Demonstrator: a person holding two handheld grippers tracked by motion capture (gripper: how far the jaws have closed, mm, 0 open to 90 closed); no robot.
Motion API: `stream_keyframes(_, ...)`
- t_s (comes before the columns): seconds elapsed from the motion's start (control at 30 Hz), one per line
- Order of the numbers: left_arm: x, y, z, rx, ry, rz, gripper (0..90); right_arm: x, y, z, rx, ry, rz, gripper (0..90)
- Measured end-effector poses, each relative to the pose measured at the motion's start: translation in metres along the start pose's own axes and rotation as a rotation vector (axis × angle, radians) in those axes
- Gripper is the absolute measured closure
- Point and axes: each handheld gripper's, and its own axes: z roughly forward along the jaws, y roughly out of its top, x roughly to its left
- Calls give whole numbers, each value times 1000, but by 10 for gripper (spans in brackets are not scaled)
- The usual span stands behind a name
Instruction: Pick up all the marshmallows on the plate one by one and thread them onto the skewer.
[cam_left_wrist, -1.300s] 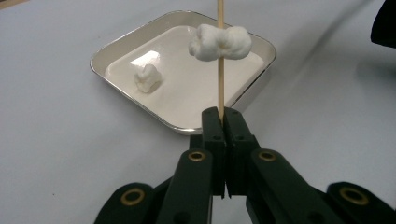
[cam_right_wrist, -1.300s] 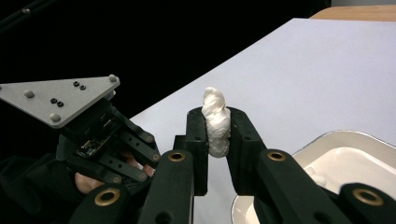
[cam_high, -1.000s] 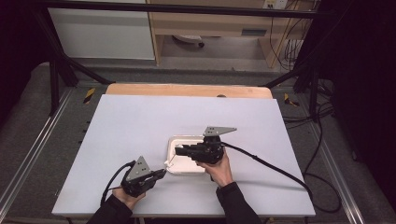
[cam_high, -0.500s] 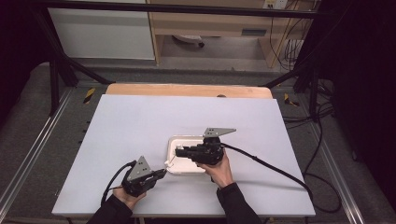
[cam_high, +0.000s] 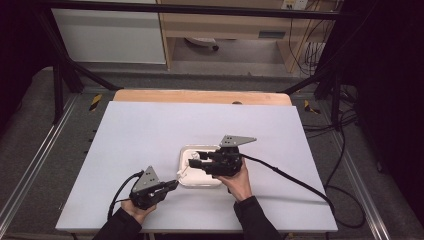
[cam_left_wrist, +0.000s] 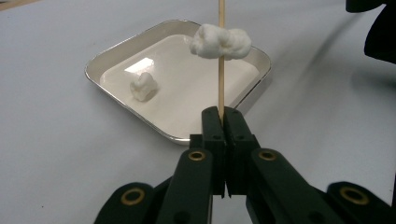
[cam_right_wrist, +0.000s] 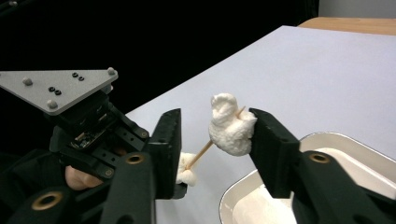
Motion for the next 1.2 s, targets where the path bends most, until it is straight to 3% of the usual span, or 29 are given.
stream_keyframes(0.1, 0, 0, -1, -1, 0, -4, 890, -1, 2, -1, -16, -8, 2, 555)
stream_keyframes(0.37, 0, -1, 1, 0, -5, 13, 890, -3, 3, -1, -39, -19, 31, 674)
stream_keyframes(0.63, -3, -1, -4, -13, 1, -9, 890, -5, 3, -2, -39, -29, 31, 664)
stream_keyframes(0.8, -4, -1, -1, 16, 2, 0, 890, -3, 0, 1, -33, -13, 31, 767)
stream_keyframes(0.97, -5, -2, 2, 40, 10, 5, 890, -3, -6, 6, -23, 5, 36, 792)
stream_keyframes(1.2, -7, 0, 1, 33, 18, 9, 890, -1, -7, 7, -26, 26, 51, 811)
